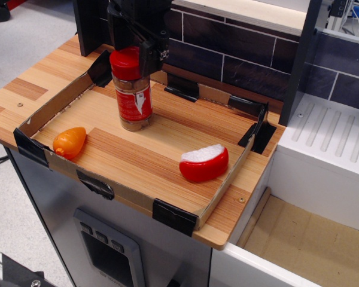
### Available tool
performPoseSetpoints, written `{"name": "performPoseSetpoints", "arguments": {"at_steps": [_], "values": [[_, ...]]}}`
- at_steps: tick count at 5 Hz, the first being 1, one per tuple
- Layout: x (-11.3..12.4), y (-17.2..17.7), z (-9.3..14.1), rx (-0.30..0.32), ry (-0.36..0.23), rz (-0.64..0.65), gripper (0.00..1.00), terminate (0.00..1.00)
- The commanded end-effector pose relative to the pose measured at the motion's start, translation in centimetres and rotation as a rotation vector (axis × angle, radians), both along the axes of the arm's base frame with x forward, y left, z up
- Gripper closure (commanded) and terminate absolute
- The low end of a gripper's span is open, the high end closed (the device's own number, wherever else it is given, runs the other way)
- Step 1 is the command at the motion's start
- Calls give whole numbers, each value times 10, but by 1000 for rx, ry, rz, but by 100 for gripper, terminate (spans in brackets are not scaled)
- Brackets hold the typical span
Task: Upright basil bottle
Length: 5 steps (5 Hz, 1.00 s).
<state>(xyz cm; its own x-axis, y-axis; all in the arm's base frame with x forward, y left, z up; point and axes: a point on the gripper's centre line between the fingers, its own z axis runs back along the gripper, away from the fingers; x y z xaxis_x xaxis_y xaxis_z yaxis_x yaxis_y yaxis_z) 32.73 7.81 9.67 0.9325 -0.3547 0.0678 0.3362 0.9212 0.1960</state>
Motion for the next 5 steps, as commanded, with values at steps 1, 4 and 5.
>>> {"name": "performPoseSetpoints", "arguments": {"at_steps": [1,4,5], "values": [[16,-8,41,-8,-99,9,0,0],[33,-23,74,-71,-108,49,0,0],[33,-23,74,-71,-108,49,0,100]]}}
